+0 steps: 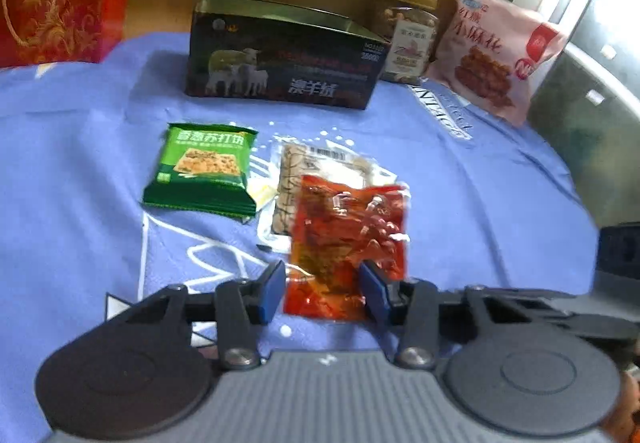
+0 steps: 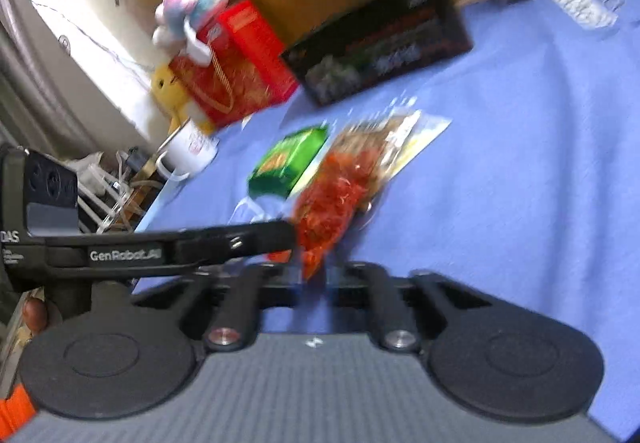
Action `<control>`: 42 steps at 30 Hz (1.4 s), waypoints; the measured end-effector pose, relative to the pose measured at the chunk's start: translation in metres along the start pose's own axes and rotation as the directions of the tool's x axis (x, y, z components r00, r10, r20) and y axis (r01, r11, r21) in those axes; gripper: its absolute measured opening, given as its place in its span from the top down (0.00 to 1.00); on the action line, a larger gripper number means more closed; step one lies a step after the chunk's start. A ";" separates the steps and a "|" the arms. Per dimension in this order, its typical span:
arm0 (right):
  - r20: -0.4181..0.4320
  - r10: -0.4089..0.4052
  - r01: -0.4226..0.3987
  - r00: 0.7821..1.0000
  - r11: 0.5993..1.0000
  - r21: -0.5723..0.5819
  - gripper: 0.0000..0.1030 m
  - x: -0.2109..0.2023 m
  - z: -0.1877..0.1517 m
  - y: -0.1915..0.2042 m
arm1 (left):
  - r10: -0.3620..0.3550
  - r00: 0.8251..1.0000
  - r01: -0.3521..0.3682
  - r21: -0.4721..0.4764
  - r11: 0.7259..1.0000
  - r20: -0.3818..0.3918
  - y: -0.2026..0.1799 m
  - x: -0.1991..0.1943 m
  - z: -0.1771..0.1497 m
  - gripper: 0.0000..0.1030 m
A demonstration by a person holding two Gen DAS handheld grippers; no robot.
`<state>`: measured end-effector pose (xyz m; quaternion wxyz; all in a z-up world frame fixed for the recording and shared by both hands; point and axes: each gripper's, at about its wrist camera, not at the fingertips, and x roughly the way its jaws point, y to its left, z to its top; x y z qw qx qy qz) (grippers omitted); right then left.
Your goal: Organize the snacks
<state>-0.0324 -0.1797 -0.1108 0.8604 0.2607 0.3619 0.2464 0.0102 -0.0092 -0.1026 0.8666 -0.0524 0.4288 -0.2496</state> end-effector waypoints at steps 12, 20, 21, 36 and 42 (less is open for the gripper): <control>0.083 0.090 -0.089 0.992 0.996 -0.021 0.93 -0.003 0.031 0.017 | -0.079 0.993 0.079 0.004 0.997 0.087 -0.006 -0.017 0.045 0.72; 0.040 -0.037 0.037 0.999 0.999 -0.013 0.88 0.000 0.030 -0.003 | -0.034 0.997 0.035 -0.003 0.999 0.069 0.017 -0.012 0.048 0.68; 0.022 -0.014 0.015 1.000 1.000 -0.013 0.86 0.001 0.028 -0.006 | -0.036 0.998 0.036 -0.014 0.999 0.055 0.022 -0.008 0.046 0.68; 0.056 -0.044 0.041 0.998 0.998 0.047 0.74 -0.023 0.039 -0.026 | -0.030 0.997 0.028 0.030 0.999 0.077 0.023 0.012 0.066 0.61; 0.062 -0.126 0.114 0.990 0.979 0.168 0.74 -0.013 0.057 -0.050 | -0.046 0.999 0.044 0.130 0.990 0.009 0.006 0.029 0.046 0.59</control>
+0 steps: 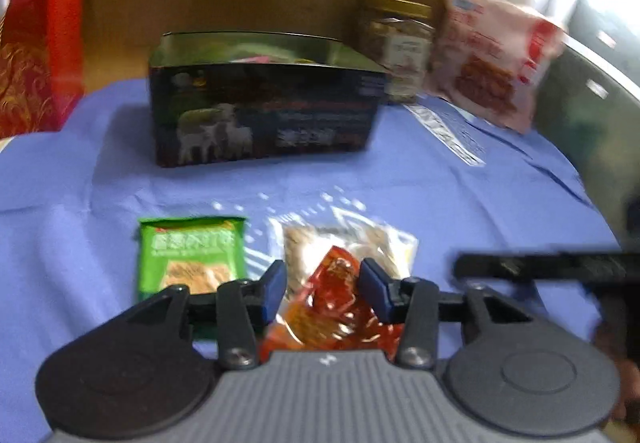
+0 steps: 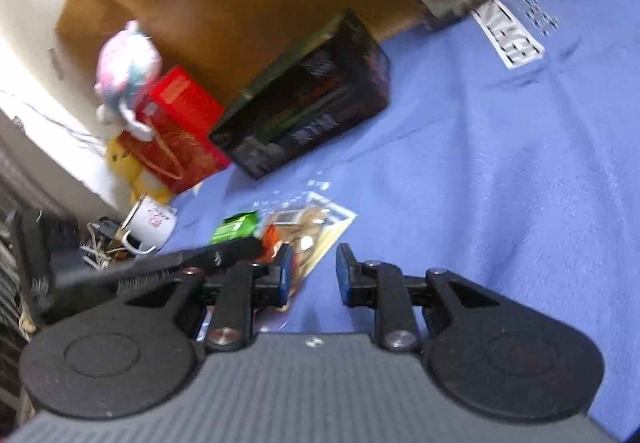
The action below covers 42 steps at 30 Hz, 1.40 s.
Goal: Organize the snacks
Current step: 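Grasp the clear peanut packet with the left tool, carry it into the tin box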
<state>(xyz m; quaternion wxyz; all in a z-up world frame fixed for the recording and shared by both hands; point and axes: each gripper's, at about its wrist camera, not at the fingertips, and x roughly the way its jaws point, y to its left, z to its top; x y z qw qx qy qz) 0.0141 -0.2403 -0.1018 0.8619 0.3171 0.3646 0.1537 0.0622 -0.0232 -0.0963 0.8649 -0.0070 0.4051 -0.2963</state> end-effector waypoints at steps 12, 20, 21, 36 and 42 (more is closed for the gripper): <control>-0.050 0.057 -0.053 0.997 0.996 0.075 0.76 0.033 0.012 0.003 | -0.028 0.999 0.026 -0.070 0.997 -0.017 0.021 -0.018 0.001 0.54; -0.055 0.120 -0.113 0.991 0.986 0.123 0.73 0.043 0.013 0.003 | 0.015 1.000 -0.015 -0.005 1.000 -0.024 0.009 -0.002 -0.006 0.51; -0.047 0.121 -0.115 0.992 0.986 0.118 0.74 0.044 0.012 0.004 | 0.005 1.000 -0.005 -0.009 1.000 -0.022 0.011 -0.003 -0.006 0.48; 0.218 0.210 -0.273 0.953 0.906 0.322 0.88 -0.016 0.029 -0.035 | -0.158 0.983 0.171 -0.158 0.972 0.090 0.033 -0.025 0.022 0.22; 0.213 0.300 -0.352 0.930 0.891 0.286 0.88 -0.017 0.041 -0.012 | -0.288 0.952 0.304 -0.231 0.924 0.101 0.030 -0.020 0.041 0.46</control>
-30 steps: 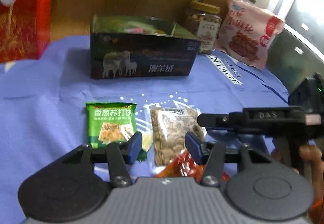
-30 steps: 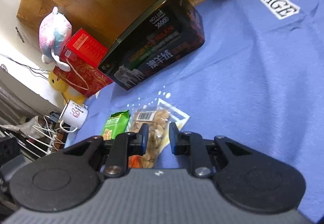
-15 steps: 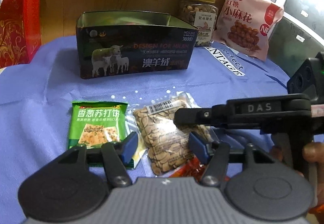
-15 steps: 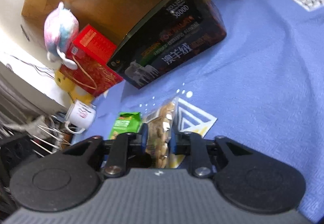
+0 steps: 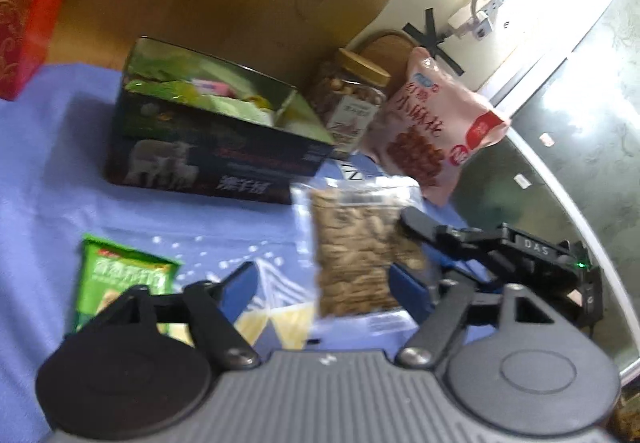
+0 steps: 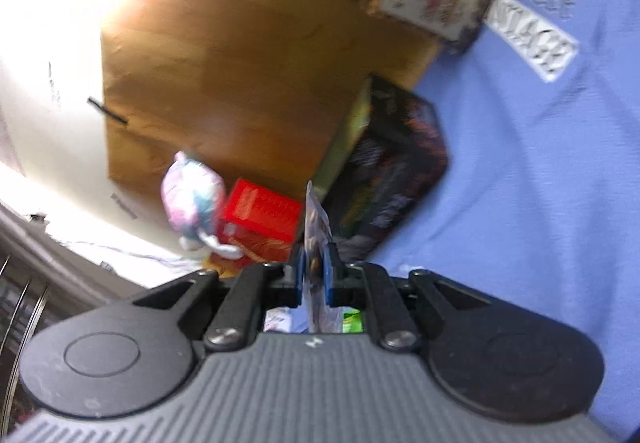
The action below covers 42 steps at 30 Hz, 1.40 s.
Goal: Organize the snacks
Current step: 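Grasp the clear peanut packet with the left tool, carry it into the tin box, then grasp the green biscuit packet with the left tool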
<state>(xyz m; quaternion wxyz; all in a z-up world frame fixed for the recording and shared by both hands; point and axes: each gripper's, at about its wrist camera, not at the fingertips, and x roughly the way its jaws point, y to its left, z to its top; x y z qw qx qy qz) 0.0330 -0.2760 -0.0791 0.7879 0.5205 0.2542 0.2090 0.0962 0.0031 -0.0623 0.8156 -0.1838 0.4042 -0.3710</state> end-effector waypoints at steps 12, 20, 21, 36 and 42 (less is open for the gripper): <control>0.010 -0.101 0.101 0.995 0.970 -0.220 0.88 0.103 0.074 0.052 | 0.257 0.964 -0.262 0.080 0.962 0.071 0.009 0.040 0.120 0.91; -0.001 -0.313 0.299 0.950 0.908 -0.292 0.81 0.163 0.097 0.028 | 0.387 0.922 -0.387 0.124 0.914 0.024 0.025 0.102 0.141 0.88; 0.025 -0.358 0.341 0.933 0.863 -0.372 0.86 0.166 0.093 0.033 | 0.394 0.919 -0.392 0.130 0.911 0.013 0.027 0.108 0.139 0.88; 0.007 -0.290 0.253 0.957 0.822 -0.510 0.58 0.076 0.001 0.039 | 0.393 0.915 -0.404 0.182 0.896 0.092 0.004 0.007 0.077 0.70; -0.240 -0.288 0.162 0.927 0.885 -0.437 0.57 0.090 -0.067 0.012 | 0.464 0.885 -0.459 0.123 0.880 -0.019 0.046 -0.017 0.024 0.63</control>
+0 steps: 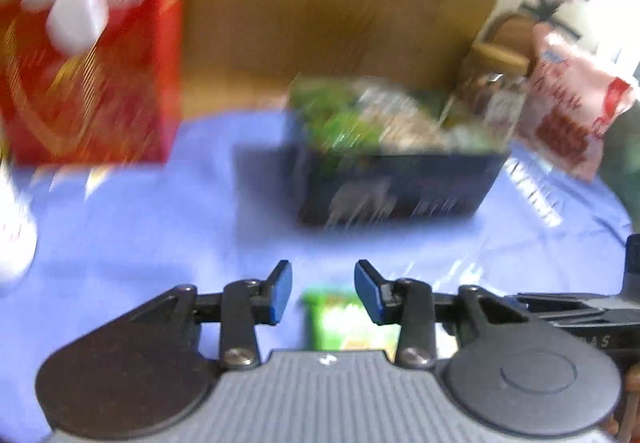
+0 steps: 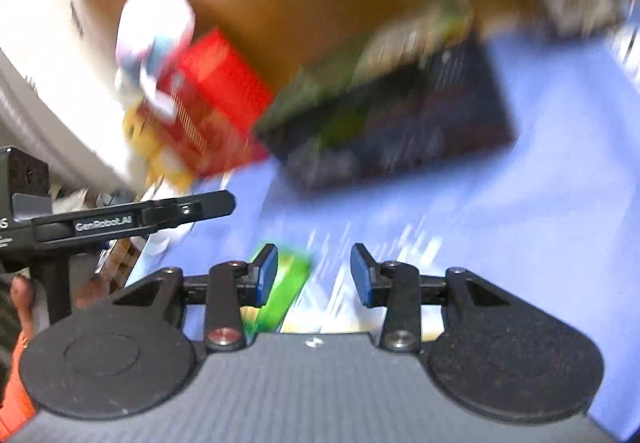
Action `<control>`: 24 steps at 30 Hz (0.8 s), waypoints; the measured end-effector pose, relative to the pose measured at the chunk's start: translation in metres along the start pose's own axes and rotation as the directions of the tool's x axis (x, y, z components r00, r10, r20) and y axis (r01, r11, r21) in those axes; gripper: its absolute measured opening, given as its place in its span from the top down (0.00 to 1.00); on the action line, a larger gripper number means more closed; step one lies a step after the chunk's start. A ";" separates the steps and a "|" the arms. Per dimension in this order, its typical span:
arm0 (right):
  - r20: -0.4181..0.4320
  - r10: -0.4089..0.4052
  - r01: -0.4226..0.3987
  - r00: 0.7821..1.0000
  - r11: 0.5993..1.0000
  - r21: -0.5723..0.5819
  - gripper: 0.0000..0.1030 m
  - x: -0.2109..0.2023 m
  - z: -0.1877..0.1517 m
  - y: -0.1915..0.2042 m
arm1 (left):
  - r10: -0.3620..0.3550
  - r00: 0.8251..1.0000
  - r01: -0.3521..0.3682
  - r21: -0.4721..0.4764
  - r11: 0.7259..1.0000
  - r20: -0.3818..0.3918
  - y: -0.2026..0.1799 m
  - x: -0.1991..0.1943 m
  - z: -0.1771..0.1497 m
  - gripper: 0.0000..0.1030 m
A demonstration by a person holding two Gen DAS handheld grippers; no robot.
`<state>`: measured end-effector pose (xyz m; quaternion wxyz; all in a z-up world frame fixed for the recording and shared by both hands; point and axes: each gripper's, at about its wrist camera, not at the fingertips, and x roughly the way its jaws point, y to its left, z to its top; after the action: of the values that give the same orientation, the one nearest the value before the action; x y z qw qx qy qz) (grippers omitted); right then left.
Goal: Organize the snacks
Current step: 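Grasp the green biscuit packet with the left tool, then lift the green biscuit packet over the tin box and release it inside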
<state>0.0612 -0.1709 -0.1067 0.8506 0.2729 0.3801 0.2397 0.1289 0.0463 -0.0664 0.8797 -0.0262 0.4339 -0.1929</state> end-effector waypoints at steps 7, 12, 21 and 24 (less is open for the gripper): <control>-0.024 -0.078 0.066 0.997 0.941 -0.331 0.38 0.018 -0.024 0.058 | -0.100 0.993 0.093 -0.123 0.988 -0.056 0.025 0.011 -0.028 0.61; 0.027 -0.209 0.181 0.977 0.768 -0.615 0.38 0.039 -0.049 0.088 | -0.169 0.984 0.161 -0.131 0.978 -0.054 0.011 0.016 -0.035 0.70; 0.140 -0.197 0.242 0.970 0.806 -0.540 0.59 0.022 -0.033 0.077 | -0.127 0.992 0.127 -0.072 0.989 0.002 -0.012 0.003 -0.021 0.70; 0.236 -0.179 0.283 0.955 0.784 -0.552 0.60 0.010 -0.023 0.087 | -0.141 0.987 0.144 -0.041 0.989 0.071 -0.021 -0.009 -0.001 0.70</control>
<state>0.0318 -0.0944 -0.0682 0.9452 -0.0288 0.2453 0.2134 0.1160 0.0309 -0.0558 0.8769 -0.0840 0.4052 -0.2445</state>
